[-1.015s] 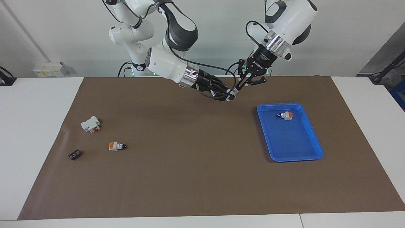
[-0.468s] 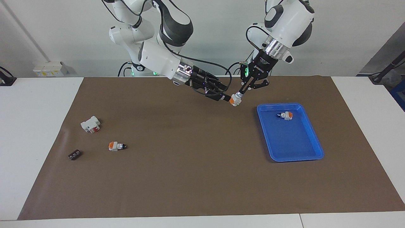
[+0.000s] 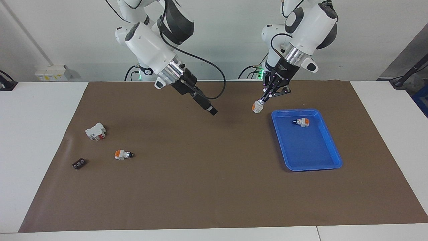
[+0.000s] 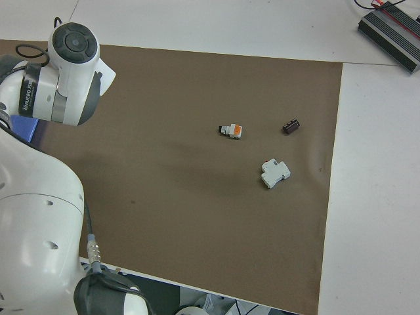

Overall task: Turn and place switch with both arms
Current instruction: 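Lower the switch into the blue tray while the right gripper withdraws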

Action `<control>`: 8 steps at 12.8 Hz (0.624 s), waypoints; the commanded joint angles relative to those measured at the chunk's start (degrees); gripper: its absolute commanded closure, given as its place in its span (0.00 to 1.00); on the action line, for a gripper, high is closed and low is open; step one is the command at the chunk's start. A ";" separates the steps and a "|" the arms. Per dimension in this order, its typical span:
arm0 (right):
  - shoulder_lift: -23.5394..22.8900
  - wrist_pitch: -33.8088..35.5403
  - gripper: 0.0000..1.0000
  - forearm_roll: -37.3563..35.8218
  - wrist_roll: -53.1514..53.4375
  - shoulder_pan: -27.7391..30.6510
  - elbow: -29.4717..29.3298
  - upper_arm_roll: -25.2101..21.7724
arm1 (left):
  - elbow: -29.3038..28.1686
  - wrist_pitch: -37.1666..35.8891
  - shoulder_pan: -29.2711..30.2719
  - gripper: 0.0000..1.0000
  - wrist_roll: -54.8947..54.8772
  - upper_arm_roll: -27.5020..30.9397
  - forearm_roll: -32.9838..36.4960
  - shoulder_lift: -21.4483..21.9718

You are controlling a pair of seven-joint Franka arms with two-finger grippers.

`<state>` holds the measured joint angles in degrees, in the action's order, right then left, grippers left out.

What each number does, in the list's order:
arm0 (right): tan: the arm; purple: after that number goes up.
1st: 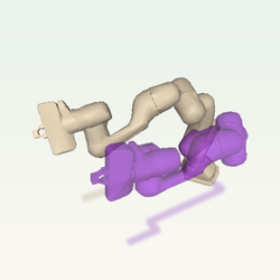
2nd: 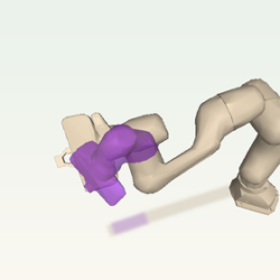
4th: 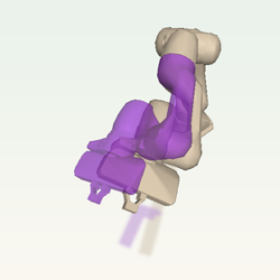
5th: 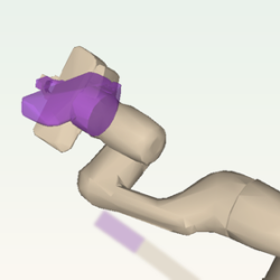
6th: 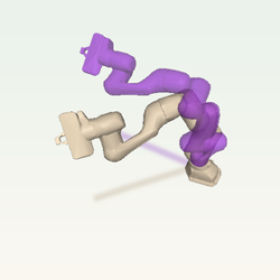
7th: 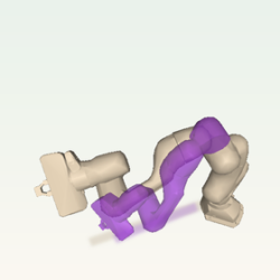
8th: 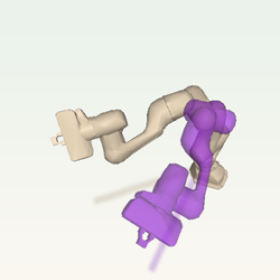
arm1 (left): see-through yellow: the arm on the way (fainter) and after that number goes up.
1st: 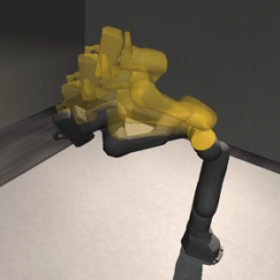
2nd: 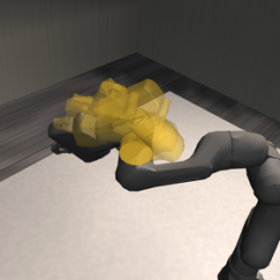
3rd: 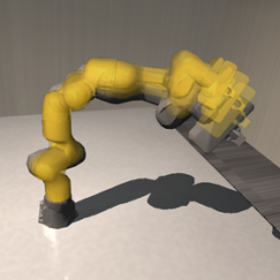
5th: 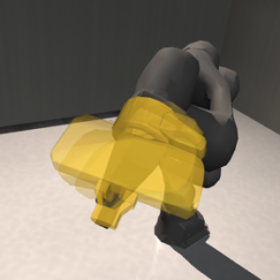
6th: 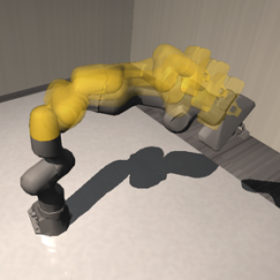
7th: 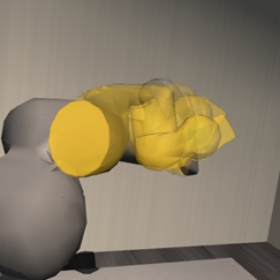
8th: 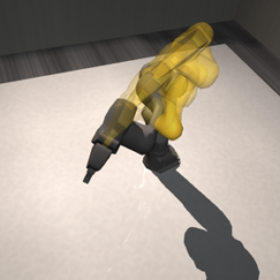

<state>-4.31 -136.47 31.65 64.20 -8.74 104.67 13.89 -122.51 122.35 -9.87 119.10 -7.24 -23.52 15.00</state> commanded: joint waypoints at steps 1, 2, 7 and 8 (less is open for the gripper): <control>1.93 6.19 0.00 -15.41 -8.71 4.68 0.37 0.44 | -0.71 -3.25 4.24 1.00 -13.93 -0.06 2.08 1.44; 2.55 9.09 0.00 -20.95 -11.96 5.48 -0.25 0.44 | -0.63 -4.48 6.25 1.00 -21.12 -0.06 2.86 1.44; 4.04 23.68 0.00 -30.59 -32.25 6.10 -6.83 -8.50 | -0.98 -6.33 9.34 1.00 -45.67 -0.15 10.32 2.05; 4.05 27.10 0.00 -30.76 -38.56 5.67 -8.41 -11.23 | -1.06 -6.86 9.34 1.00 -51.11 -0.15 10.77 2.14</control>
<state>-0.23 -114.57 2.05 34.28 -2.57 99.40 6.57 -122.51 117.11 -1.00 75.63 -6.97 -14.98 15.30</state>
